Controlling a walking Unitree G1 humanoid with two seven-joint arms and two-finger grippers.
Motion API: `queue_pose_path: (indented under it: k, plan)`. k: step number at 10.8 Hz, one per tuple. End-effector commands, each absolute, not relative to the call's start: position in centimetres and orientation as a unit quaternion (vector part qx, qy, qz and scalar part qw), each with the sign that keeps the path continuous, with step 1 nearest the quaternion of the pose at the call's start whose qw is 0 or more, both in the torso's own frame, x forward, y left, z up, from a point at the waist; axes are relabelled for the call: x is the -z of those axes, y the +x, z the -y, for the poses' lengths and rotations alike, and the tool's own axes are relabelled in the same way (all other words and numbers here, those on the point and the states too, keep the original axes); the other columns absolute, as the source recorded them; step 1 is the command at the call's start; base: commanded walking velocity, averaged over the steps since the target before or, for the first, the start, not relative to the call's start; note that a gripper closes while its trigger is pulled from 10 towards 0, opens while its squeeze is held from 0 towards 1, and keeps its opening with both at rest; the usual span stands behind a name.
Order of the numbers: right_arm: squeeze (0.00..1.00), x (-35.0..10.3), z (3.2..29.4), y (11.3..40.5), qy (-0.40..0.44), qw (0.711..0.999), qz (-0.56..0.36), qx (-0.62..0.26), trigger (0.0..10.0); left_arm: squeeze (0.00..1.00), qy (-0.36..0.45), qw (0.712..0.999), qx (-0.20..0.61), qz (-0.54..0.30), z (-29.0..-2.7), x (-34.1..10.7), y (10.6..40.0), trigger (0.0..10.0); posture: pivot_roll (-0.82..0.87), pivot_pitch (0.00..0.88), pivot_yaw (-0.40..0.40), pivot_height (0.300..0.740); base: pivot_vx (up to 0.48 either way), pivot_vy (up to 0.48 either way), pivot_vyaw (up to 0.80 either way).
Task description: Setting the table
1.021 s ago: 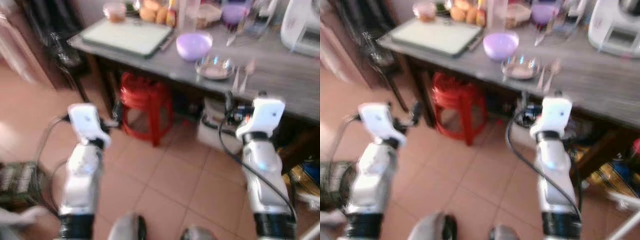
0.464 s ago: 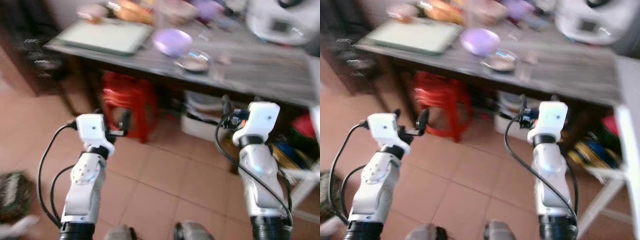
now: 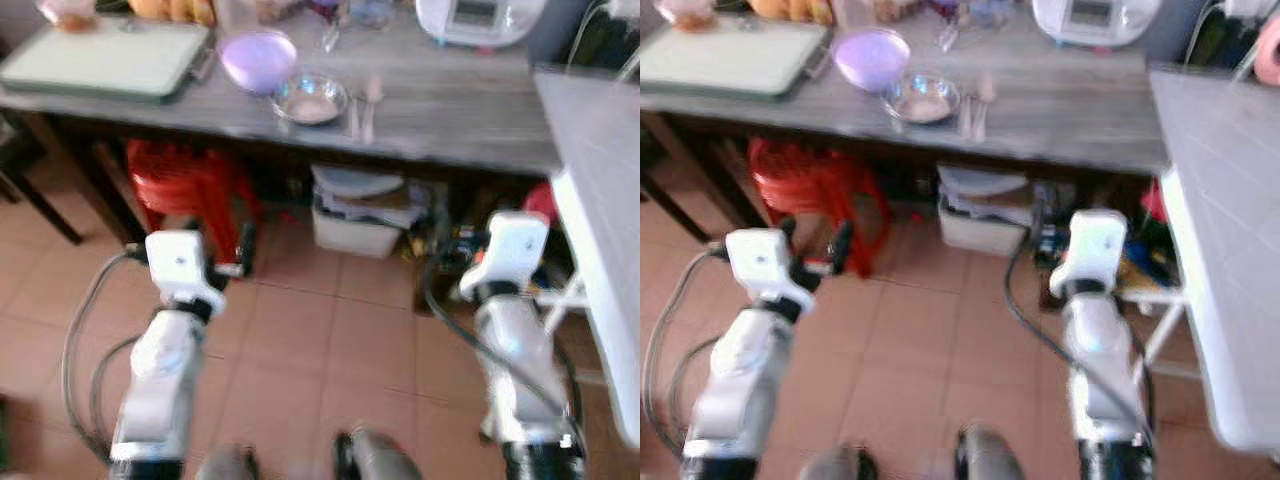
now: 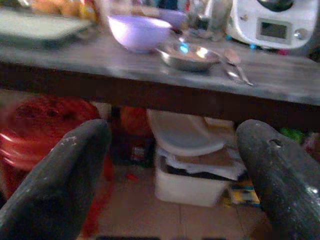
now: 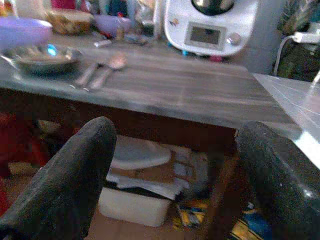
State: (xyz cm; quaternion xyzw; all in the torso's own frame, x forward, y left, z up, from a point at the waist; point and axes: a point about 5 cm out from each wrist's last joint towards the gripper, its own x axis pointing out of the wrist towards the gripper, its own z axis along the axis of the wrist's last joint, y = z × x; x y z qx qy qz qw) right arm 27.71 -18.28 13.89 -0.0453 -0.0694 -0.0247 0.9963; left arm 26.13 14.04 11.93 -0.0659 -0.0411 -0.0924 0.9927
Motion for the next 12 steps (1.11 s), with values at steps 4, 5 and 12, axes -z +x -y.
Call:
queue_pose_path:
  k: [4,5,12]
  plan:
    - [0.00,-13.7,17.7,27.1,-0.046,0.997,0.068,0.010,10.0,0.00,-0.063,0.993,0.092,0.037,-14.7,-12.2,25.6,10.0,-0.02,0.179,-0.010,0.740,0.000,-0.458,0.00]
    - [0.00,-14.1,17.5,27.4,-0.042,0.996,0.078,0.007,10.0,0.00,-0.063,0.993,0.093,0.037,-14.8,-12.3,25.6,10.0,-0.02,0.185,0.002,0.740,0.000,-0.458,0.00]
    - [0.00,-14.9,17.4,28.6,-0.034,0.996,0.084,0.007,10.0,0.00,-0.060,0.993,0.097,0.037,-14.8,-12.8,25.9,10.0,-0.02,0.195,0.010,0.740,0.000,-0.425,-0.22]
